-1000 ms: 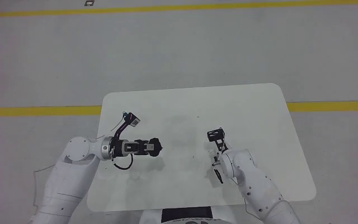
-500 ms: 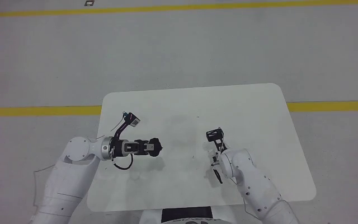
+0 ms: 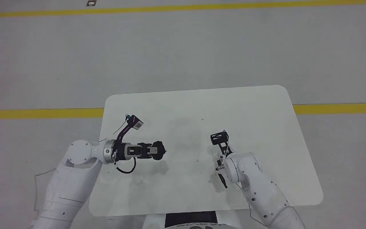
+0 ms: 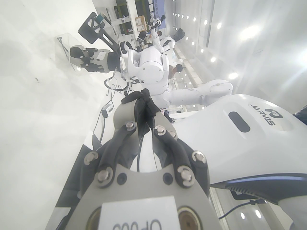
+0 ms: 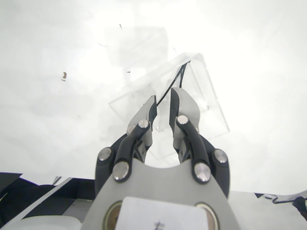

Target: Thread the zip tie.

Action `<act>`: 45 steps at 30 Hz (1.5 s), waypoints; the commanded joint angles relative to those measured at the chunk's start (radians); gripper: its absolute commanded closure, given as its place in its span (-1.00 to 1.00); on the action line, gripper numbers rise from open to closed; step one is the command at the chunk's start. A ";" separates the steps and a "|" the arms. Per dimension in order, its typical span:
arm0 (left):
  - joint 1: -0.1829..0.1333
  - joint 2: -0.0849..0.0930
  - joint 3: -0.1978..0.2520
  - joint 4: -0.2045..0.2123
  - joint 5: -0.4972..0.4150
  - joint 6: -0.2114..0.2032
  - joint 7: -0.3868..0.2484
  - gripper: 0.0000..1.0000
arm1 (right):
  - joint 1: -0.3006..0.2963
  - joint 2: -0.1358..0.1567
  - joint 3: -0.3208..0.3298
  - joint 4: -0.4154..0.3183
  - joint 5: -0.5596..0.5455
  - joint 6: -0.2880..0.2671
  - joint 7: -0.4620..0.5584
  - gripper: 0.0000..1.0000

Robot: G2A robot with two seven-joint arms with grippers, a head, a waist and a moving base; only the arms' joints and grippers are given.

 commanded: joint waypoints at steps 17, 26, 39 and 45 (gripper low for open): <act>0.000 0.000 0.000 0.000 0.000 0.000 0.000 1.00 | 0.009 -0.010 -0.025 0.018 -0.029 -0.028 0.022 0.66; 0.000 0.000 0.000 0.000 0.000 0.000 0.000 1.00 | 0.016 -0.016 -0.027 0.030 -0.056 -0.017 0.031 0.86; 0.000 0.000 0.000 0.000 0.000 0.000 0.000 1.00 | 0.002 -0.020 -0.004 0.000 -0.036 -0.039 0.024 0.74; 0.000 0.000 0.000 0.000 0.000 0.000 0.000 1.00 | 0.001 -0.022 -0.009 0.003 -0.033 -0.060 0.027 0.54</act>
